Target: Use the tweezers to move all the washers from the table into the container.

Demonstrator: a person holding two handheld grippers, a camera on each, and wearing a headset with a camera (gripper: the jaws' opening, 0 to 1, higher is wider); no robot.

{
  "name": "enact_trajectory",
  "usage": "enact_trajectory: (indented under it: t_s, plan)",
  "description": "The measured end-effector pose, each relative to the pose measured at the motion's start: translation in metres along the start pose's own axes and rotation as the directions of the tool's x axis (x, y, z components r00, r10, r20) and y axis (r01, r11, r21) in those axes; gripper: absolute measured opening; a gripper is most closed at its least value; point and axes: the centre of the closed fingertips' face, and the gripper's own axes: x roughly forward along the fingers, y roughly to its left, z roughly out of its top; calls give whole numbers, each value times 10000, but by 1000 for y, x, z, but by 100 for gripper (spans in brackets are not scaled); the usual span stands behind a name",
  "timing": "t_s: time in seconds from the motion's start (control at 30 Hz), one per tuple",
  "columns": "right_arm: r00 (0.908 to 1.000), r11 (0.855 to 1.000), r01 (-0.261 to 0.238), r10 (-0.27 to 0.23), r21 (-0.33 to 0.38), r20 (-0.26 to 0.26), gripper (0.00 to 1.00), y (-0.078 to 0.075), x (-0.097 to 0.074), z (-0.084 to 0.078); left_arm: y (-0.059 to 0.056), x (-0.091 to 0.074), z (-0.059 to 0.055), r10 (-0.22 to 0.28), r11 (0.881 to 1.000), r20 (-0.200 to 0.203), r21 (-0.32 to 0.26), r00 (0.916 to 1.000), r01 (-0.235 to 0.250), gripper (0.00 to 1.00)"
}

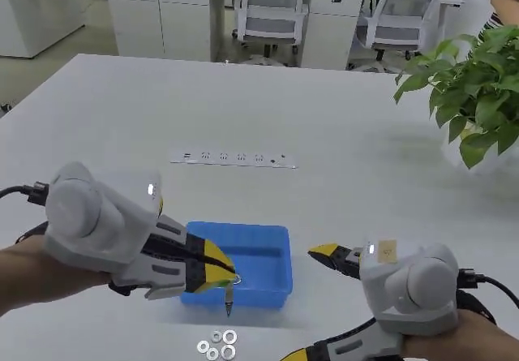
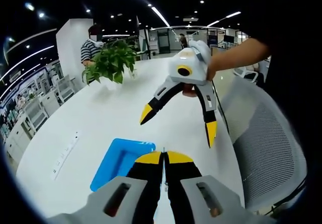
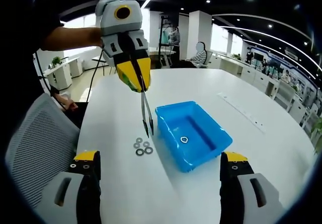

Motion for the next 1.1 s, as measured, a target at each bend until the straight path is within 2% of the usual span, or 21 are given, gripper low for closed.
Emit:
enact_trajectory:
  t_s: [0.47, 1.1]
  plan:
    - [9991, 9991, -411, 410, -65, -122, 97, 14, 7, -8, -16, 10, -15, -348, 9991, -195, -245, 9992, 343, 5]
    - [9973, 9981, -617, 614, -60, -407, 95, 22, 9, -18, -27, 19, -29, -535, 9974, -383, -504, 9978, 516, 5]
